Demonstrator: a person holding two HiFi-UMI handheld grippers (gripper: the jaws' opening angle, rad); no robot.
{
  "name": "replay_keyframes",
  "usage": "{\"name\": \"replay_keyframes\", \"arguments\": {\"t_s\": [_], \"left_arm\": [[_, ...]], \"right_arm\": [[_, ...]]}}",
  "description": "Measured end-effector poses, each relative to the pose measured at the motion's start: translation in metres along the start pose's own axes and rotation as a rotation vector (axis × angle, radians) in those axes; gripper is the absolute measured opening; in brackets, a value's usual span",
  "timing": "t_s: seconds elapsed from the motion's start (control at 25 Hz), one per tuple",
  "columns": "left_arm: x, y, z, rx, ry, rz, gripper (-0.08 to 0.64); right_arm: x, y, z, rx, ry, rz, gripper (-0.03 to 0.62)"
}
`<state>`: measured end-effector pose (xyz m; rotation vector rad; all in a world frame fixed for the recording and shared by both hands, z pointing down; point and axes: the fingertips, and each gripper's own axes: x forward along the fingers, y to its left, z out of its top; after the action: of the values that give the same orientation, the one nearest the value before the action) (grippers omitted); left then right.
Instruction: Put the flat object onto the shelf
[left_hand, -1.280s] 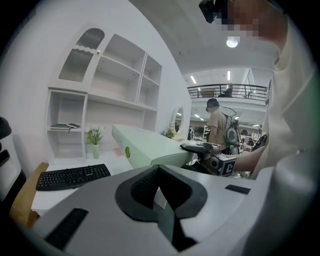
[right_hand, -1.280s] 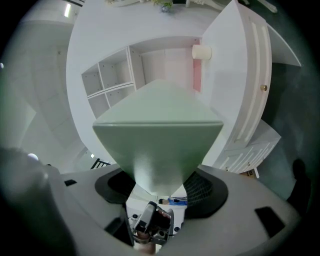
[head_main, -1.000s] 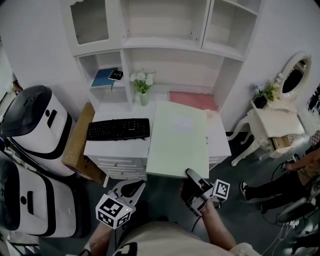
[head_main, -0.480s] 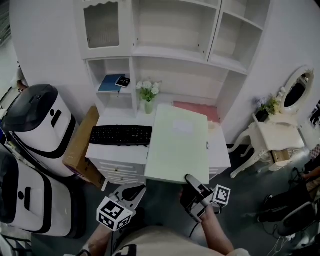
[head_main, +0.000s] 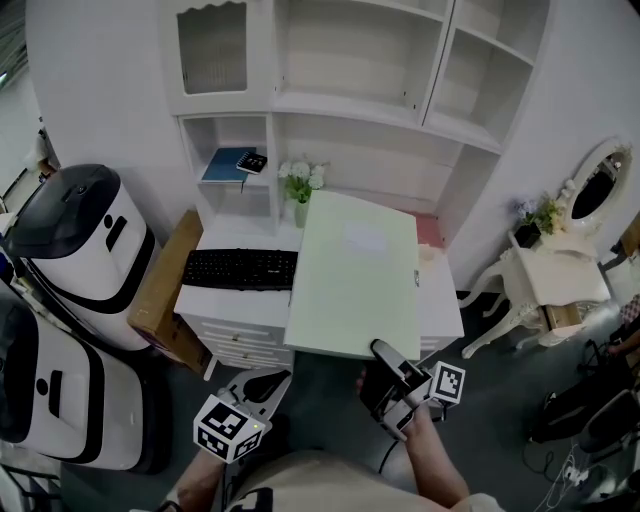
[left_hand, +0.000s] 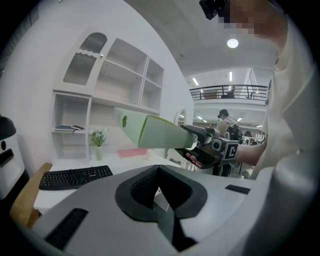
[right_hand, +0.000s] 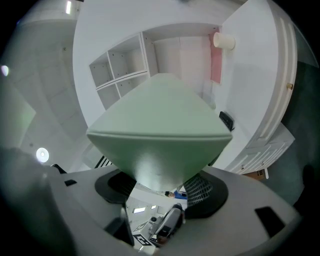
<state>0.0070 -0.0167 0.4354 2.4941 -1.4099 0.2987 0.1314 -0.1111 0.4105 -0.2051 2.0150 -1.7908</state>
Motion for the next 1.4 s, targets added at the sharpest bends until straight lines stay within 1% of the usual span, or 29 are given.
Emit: {"name": "replay_keyframes", "arguments": {"t_s": [0.12, 0.28, 0.72, 0.84, 1.0, 1.2, 1.4], "left_arm": [[0.000, 0.002, 0.001, 0.002, -0.003, 0.001, 0.014], [0.001, 0.002, 0.001, 0.006, -0.007, -0.004, 0.013], [0.008, 0.012, 0.002, 0.000, -0.013, -0.038, 0.014], [0.014, 0.018, 0.003, -0.003, -0.007, -0.065, 0.013], [0.023, 0.026, 0.011, 0.016, -0.018, -0.092, 0.012], [0.024, 0.042, 0.015, 0.024, -0.024, -0.101, 0.013], [0.024, 0.060, 0.013, 0.006, -0.018, -0.103, 0.013]], "right_arm": [[0.004, 0.007, 0.000, -0.001, 0.003, 0.014, 0.298], [0.007, 0.014, 0.000, -0.028, 0.016, 0.010, 0.298], [0.026, 0.042, 0.002, -0.057, 0.022, 0.044, 0.298], [0.034, 0.049, 0.006, -0.076, 0.022, 0.046, 0.298], [0.043, 0.054, 0.007, -0.082, 0.017, 0.053, 0.298], [0.056, 0.057, 0.009, -0.085, 0.005, 0.052, 0.298], [0.074, 0.064, 0.013, -0.099, 0.005, 0.067, 0.298]]}}
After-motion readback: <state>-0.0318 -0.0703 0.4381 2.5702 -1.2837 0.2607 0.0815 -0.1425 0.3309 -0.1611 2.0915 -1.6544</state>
